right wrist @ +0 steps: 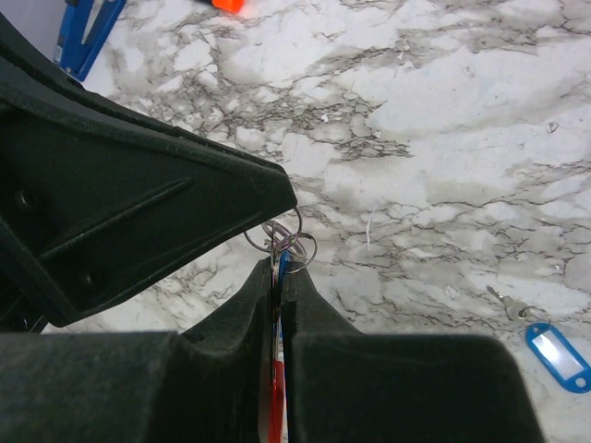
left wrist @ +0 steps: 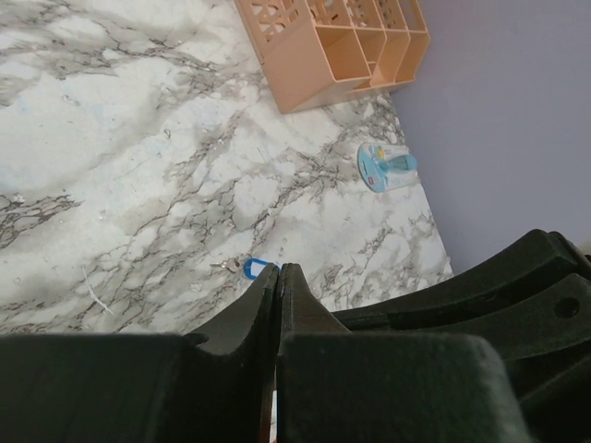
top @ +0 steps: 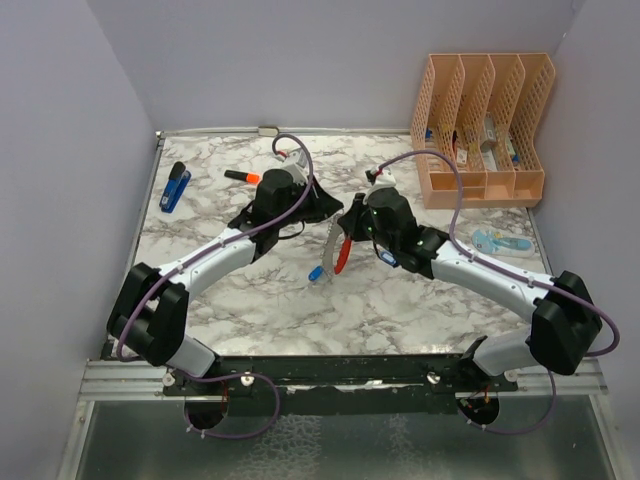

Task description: Put the keys on the keyring

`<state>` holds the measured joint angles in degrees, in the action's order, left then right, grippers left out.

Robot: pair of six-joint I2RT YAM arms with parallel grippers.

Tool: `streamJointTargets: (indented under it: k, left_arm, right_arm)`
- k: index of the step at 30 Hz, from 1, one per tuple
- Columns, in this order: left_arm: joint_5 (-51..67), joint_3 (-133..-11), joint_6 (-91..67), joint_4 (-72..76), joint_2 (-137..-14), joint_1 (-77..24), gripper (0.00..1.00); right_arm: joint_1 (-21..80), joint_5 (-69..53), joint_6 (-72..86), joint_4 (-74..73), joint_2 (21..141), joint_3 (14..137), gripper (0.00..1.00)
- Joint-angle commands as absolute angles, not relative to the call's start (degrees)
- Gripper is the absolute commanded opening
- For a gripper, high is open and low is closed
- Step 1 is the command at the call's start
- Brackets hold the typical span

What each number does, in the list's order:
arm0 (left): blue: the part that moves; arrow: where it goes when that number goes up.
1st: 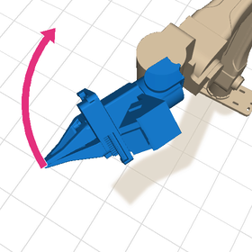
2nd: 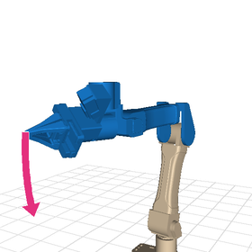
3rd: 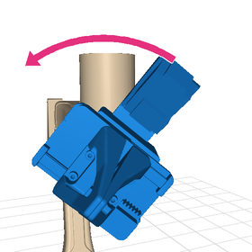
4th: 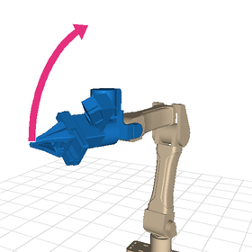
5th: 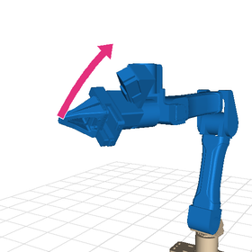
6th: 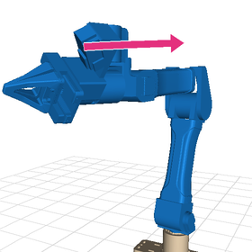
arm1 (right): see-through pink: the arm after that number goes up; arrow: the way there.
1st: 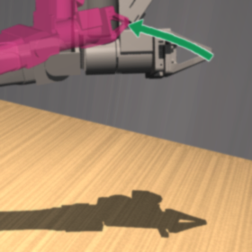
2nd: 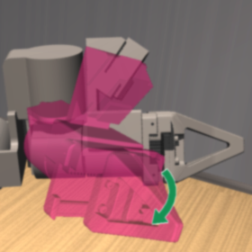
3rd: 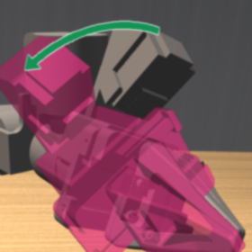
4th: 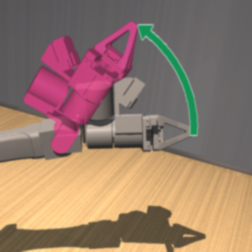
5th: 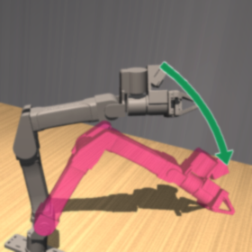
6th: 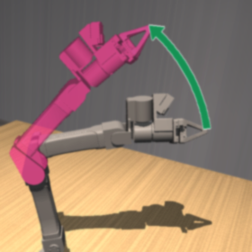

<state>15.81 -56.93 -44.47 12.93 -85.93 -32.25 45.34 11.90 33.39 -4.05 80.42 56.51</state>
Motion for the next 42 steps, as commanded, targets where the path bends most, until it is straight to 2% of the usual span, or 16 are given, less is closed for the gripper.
streamJointTargets:
  k: [1, 26, 42]
  left_arm:
    - [9.90, -55.44, -44.30, 19.17, -83.47, -32.96, 0.00]
    - [2.43, -50.93, -46.18, 28.75, -82.84, -35.54, 0.00]
    - [-1.67, -48.05, -42.11, 31.08, -81.17, -37.81, 0.00]
  right_arm:
    - [46.67, 5.88, 38.97, -0.74, 78.86, 59.88, 0.01]
    - [46.58, 11.54, 43.56, 3.38, 79.73, 60.94, 0.01]
    - [46.49, 7.83, 45.30, 5.33, 81.86, 62.39, 0.01]
